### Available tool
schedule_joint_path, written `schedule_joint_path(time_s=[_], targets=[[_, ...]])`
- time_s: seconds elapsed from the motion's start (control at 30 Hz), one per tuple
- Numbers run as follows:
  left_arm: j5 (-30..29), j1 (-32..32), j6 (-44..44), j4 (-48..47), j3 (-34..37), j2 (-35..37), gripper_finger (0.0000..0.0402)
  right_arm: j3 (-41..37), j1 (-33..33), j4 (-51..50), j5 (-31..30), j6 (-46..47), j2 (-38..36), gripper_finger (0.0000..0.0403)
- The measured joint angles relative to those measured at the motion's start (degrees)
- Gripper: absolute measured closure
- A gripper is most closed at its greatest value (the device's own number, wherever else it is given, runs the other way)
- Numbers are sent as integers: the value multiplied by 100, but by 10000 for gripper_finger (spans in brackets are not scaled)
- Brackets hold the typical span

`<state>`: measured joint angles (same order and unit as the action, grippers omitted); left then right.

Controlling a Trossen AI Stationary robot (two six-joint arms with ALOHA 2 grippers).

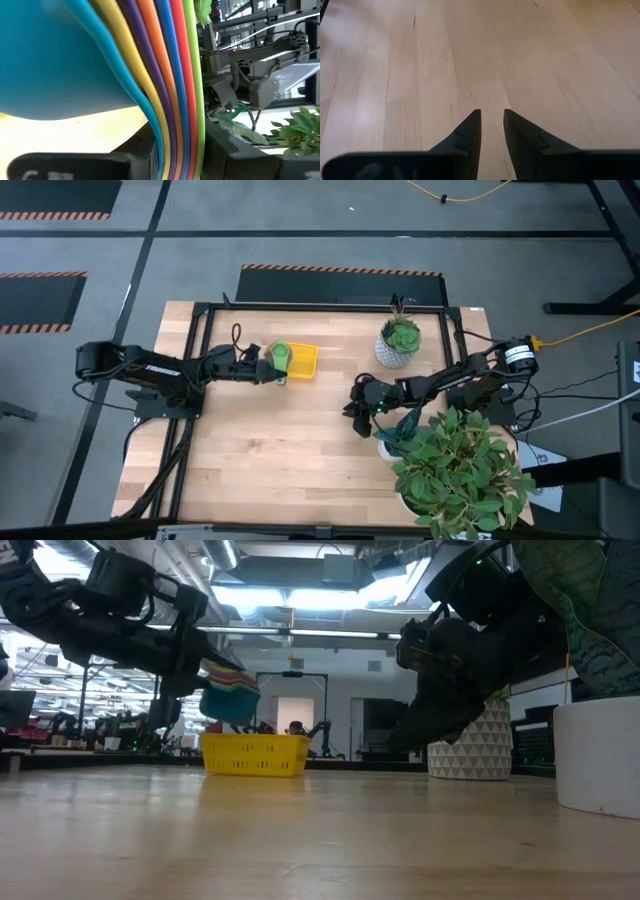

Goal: Nest measuring cups in basket
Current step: Put the stacked measuring cups into the yellow bin

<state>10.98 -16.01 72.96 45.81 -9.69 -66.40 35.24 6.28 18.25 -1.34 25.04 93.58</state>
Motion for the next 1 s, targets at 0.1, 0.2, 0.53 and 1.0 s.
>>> schedule_joint_path(time_s=[0.1,0.2,0.53,1.0], targets=[[0,-2,-25,-3,0,-1,310,0,0,6,-1,0,0,315],[-49,78,-33,-23,0,-119,310,0,-4,18,-3,0,0,315],[-240,280,26,604,-11,-763,309,0,-11,34,-5,0,0,315],[-242,458,45,658,-523,-1581,309,0,-11,34,-7,0,0,315]])
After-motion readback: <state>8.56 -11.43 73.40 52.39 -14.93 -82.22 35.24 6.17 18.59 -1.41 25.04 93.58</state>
